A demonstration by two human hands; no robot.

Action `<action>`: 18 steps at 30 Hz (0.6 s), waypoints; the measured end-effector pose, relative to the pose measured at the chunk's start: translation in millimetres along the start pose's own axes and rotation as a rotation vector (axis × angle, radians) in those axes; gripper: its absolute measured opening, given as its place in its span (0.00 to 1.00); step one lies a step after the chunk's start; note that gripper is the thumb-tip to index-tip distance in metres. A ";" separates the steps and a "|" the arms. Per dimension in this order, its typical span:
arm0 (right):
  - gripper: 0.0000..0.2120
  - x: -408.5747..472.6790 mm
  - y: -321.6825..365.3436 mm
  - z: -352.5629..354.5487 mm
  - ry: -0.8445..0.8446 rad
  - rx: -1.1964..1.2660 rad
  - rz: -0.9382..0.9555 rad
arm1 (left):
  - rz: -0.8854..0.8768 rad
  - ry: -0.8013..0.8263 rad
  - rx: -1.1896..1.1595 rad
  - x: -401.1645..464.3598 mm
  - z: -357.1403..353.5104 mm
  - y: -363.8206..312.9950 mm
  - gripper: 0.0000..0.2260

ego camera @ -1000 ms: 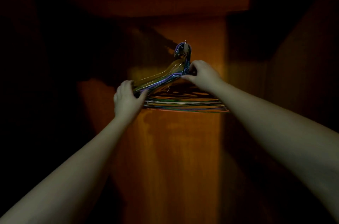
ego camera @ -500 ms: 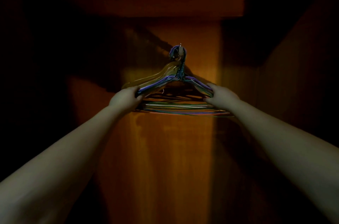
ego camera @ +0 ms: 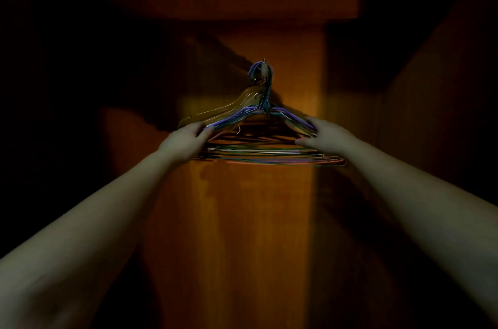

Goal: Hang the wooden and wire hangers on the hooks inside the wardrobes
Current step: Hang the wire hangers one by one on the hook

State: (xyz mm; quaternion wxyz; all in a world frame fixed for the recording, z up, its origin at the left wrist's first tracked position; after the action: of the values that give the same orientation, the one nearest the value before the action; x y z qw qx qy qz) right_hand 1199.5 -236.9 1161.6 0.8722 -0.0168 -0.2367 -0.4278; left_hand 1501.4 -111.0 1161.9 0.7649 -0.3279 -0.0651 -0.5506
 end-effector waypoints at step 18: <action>0.23 -80.3 92.2 8.1 -0.326 0.227 0.140 | -0.129 -0.285 -0.134 -77.0 30.8 13.0 0.18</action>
State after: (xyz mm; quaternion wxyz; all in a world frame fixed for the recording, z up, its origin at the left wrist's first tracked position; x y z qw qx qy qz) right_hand 1223.8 -117.4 1150.4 0.8462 -0.0038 -0.4198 -0.3283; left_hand 1491.3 -29.4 1144.7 0.6874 -0.4480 -0.1571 -0.5497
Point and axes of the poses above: each hand's wrist, its own x-axis towards the middle knuckle, its own z-axis out of the back of the hand, y = z × x, the point moved 8 cm from there along x, towards the middle knuckle, and after that the axes turned 9 degrees about z, right-handed, at the moved point
